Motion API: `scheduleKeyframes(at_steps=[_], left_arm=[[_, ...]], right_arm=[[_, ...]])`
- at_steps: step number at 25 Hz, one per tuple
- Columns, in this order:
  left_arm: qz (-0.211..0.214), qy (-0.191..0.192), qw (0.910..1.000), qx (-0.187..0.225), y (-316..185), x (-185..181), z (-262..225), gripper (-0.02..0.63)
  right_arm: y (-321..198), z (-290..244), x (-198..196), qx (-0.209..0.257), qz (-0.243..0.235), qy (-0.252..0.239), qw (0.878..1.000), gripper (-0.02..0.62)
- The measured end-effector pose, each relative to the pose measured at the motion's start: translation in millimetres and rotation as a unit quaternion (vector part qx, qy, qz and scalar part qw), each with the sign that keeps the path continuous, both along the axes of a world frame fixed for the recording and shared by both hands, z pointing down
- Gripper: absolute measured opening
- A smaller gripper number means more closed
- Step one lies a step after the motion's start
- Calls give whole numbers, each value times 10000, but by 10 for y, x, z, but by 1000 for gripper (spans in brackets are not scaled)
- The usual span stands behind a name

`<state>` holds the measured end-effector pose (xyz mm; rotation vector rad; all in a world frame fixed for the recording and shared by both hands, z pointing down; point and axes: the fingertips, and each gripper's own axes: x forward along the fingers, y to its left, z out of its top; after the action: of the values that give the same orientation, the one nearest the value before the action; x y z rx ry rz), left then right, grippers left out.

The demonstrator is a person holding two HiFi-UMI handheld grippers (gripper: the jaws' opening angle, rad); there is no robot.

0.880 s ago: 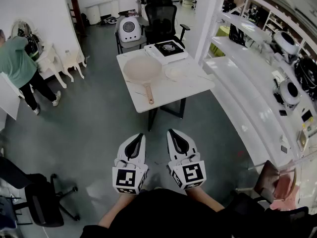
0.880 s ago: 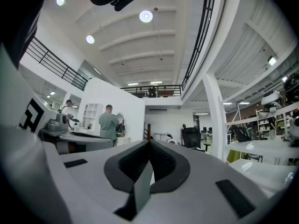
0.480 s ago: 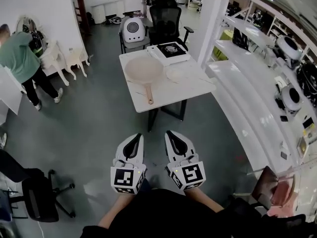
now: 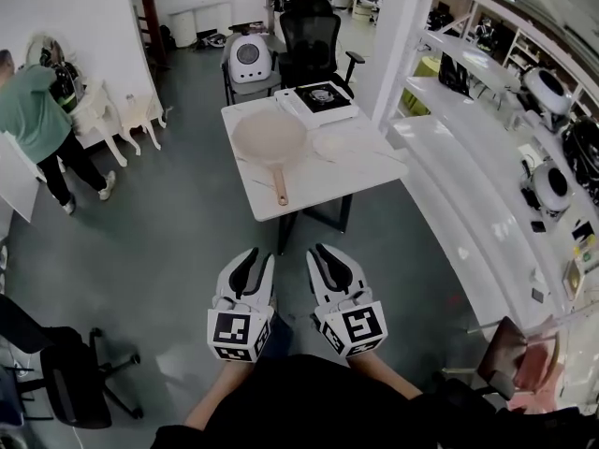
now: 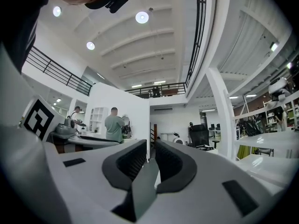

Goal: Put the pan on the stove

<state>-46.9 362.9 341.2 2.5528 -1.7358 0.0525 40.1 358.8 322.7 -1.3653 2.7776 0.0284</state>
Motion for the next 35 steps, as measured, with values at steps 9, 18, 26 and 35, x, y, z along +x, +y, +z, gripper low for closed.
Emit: scheduleKeyframes(at_steps=[9, 18, 26, 35], left_arm=[[123, 272, 9995, -70, -956, -202, 174, 118], [603, 152, 9981, 51, -2106, -415, 304, 119], [946, 62, 9951, -283, -2863, -424, 509, 119], [1141, 176, 9902, -781, -3416, -506, 850, 124]], right_arm=[[-892, 215, -134, -177, 28, 17, 9998, 76], [-2124, 348, -457, -244, 155, 47, 9996, 107], [-2892, 545, -559, -554, 292, 144, 9979, 110], [-3380, 862, -672, -976, 367, 363, 9939, 112]])
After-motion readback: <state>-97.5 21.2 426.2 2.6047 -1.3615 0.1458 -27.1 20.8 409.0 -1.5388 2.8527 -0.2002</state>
